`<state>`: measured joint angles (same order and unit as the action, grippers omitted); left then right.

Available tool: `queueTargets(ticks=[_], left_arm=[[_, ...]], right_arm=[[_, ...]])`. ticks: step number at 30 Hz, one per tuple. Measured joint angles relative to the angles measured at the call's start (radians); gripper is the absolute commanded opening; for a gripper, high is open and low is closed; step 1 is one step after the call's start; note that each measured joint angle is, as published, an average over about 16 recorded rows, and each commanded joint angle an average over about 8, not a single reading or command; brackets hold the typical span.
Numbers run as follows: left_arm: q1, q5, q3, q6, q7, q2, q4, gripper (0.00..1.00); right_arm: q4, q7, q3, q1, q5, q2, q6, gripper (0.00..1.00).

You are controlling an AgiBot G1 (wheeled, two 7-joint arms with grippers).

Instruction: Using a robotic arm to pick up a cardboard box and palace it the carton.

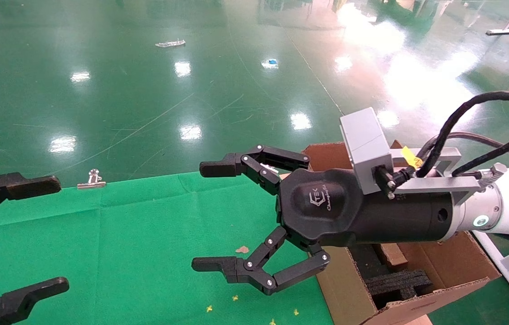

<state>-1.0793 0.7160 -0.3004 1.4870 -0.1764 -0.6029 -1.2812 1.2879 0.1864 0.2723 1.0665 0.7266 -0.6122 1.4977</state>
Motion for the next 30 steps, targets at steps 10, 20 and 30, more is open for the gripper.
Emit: queueTargets(ticks=[10, 20, 30], left_arm=[[0.0, 0.0, 0.0, 0.0, 0.0, 0.0, 0.0, 1.0], [0.0, 0.0, 0.0, 0.0, 0.0, 0.0, 0.0, 1.0], [0.0, 0.0, 0.0, 0.0, 0.0, 0.0, 0.0, 1.0]], right_arm=[[-0.003, 0.001, 0.006, 0.006, 0.003, 0.001, -0.002, 1.0], [-0.005, 0.002, 0.009, 0.009, 0.004, 0.001, -0.002, 1.0], [-0.005, 0.002, 0.01, 0.01, 0.005, 0.001, -0.003, 1.0]])
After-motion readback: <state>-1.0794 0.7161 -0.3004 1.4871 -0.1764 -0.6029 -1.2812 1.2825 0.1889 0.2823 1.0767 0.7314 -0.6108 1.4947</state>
